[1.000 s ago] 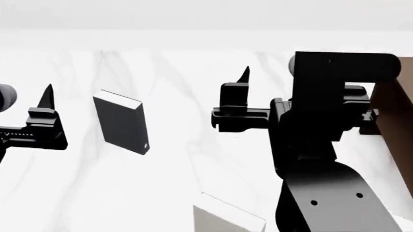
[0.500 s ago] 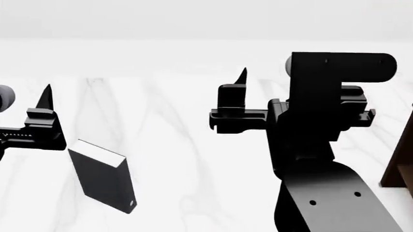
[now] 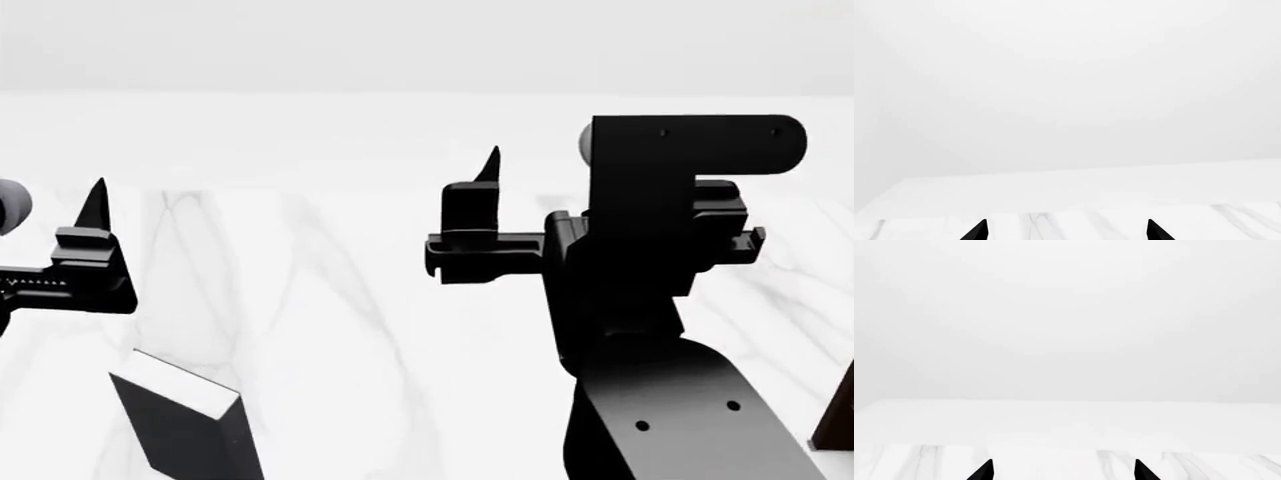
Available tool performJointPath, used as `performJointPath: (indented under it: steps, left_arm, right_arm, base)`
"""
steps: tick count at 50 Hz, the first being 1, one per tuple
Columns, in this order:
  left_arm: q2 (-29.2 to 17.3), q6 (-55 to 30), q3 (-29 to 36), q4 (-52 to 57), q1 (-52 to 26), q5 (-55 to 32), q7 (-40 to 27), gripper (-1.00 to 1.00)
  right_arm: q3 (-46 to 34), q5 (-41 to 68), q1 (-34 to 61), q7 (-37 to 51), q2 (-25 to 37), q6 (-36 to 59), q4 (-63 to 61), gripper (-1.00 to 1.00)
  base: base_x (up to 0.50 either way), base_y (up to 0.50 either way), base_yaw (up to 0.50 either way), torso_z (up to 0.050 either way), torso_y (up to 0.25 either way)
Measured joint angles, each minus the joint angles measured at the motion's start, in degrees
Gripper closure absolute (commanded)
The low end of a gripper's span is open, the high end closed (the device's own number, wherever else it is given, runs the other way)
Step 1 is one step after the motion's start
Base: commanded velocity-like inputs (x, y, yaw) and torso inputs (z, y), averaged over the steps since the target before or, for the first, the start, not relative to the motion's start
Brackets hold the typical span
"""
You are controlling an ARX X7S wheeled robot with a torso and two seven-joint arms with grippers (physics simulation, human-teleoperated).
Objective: Pick up the book on the left and place it on top of the shelf.
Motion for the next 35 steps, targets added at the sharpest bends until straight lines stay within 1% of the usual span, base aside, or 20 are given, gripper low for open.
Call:
performJointPath:
  steps: [8, 13, 23, 35]
  left_arm:
    - [-0.1, 0.4, 0.0, -0.2, 0.3, -0.2, -0.2, -1.0]
    - [0.0, 0.5, 0.1, -0.2, 0.4, -0.7, -0.2, -1.0]
    - [-0.3, 0.6, -0.1, -0.2, 0.6, -0.5, -0.5, -1.0]
    - [-0.5, 0.4, -0.2, -0.1, 0.5, -1.0, -0.7, -1.0]
  right_arm:
    - [-0.8, -0.2, -0.2, 0.6, 0.4, -0.6, 0.4, -1.0]
    - [-1.0, -0.8, -0.2, 1.2, 0.6, -0.9, 0.8, -1.0]
    - [-1.9, -0.1, 0.0, 1.6, 0.8, -0.5, 1.2, -1.0]
    - [-6.1, -0.6, 2.5, 1.7, 2.2, 1.9, 4.4, -1.0]
  base:
    - [0.0, 0.0, 0.0, 0.0, 0.0]
    - [0.04, 0.46, 0.0, 0.0, 0.0]
    - [0.0, 0.0, 0.0, 0.0, 0.0]
    - [0.0, 0.0, 0.0, 0.0, 0.0]
